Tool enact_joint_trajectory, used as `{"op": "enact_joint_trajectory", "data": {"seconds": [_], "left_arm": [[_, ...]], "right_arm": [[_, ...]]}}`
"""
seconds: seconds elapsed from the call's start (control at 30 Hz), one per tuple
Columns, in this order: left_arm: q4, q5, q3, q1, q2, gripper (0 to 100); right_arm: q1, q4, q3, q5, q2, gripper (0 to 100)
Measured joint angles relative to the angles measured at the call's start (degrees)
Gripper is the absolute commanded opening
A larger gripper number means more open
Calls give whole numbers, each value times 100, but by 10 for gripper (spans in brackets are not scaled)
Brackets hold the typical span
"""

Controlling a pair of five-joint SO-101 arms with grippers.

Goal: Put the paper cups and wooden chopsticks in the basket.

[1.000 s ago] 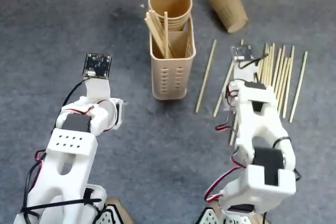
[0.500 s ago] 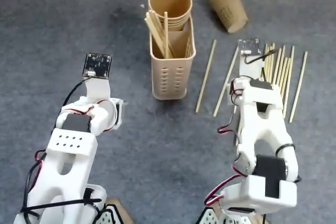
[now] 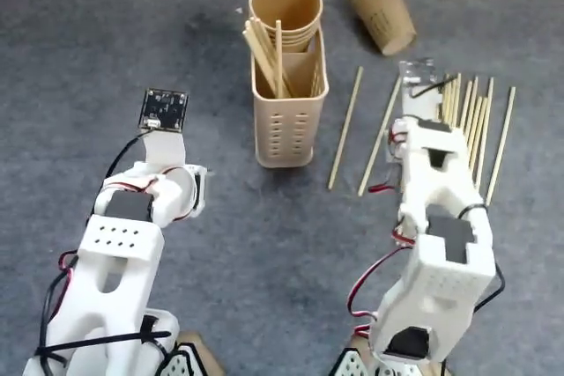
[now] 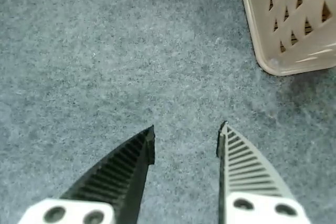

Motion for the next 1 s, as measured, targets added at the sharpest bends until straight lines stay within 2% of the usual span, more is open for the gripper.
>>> {"op": "enact_joint_trajectory", "data": {"seconds": [0.3, 0.6, 0.73, 0.87, 1.0], "left_arm": [[0, 0, 0, 0, 0, 204], [0, 0, 0, 0, 0, 204], [0, 0, 0, 0, 0, 204], [0, 0, 0, 0, 0, 204], [0, 0, 0, 0, 0, 204]], "right_arm": [[-26, 211, -26, -396, -554, 5], [-44, 202, -26, -1108, -2585, 5], [-422, -290, -316, -1547, -3516, 5], [-1046, -932, -888, -1626, -4167, 5], [-1556, -1125, -1776, -1626, -4281, 5]]}}
